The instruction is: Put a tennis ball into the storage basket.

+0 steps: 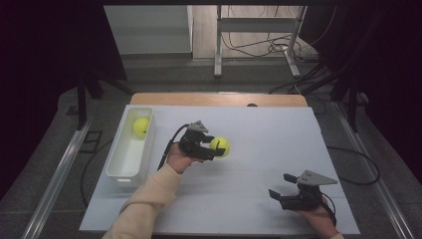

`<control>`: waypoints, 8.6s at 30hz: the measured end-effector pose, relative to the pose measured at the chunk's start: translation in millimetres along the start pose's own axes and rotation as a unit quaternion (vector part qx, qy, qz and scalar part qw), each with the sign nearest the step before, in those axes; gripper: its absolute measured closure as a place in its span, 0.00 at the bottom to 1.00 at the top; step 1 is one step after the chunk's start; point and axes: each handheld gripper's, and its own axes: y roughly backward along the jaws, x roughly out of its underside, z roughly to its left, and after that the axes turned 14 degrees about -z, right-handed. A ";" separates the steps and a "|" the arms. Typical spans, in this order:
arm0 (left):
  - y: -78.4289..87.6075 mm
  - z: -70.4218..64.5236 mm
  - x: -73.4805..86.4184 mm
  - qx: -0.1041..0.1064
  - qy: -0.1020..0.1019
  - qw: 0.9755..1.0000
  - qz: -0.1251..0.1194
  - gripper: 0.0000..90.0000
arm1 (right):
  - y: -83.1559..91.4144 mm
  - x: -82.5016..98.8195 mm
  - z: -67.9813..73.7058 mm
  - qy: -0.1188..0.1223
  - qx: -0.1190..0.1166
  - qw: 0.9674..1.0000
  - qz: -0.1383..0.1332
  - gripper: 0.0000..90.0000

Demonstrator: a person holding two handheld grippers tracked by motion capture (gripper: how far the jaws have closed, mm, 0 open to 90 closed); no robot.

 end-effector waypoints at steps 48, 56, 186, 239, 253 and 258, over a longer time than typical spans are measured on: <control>66.8 15.4 -22.5 -0.042 -0.006 0.997 -0.063 0.34 | 0.4 -0.1 0.1 0.001 0.001 1.000 0.000 0.17; 75.8 19.2 -24.0 -0.052 -0.003 0.996 -0.070 0.34 | 0.4 -0.2 0.2 0.001 0.001 1.000 0.000 0.17; 209.5 84.0 6.7 -0.284 0.069 0.949 -0.118 0.34 | -0.5 -0.3 -0.1 0.001 0.003 1.000 0.001 0.17; 186.0 96.2 29.9 -0.302 0.082 0.950 0.010 0.34 | -0.1 -0.5 -0.1 0.005 0.004 1.000 0.001 0.17; 185.7 98.0 32.0 -0.307 0.085 0.948 0.014 0.33 | -0.4 -0.5 -0.1 0.005 0.003 1.000 0.006 0.17; 184.5 97.1 32.3 -0.315 0.068 0.946 0.025 0.32 | -0.5 -0.5 -0.1 0.005 0.004 1.000 0.006 0.17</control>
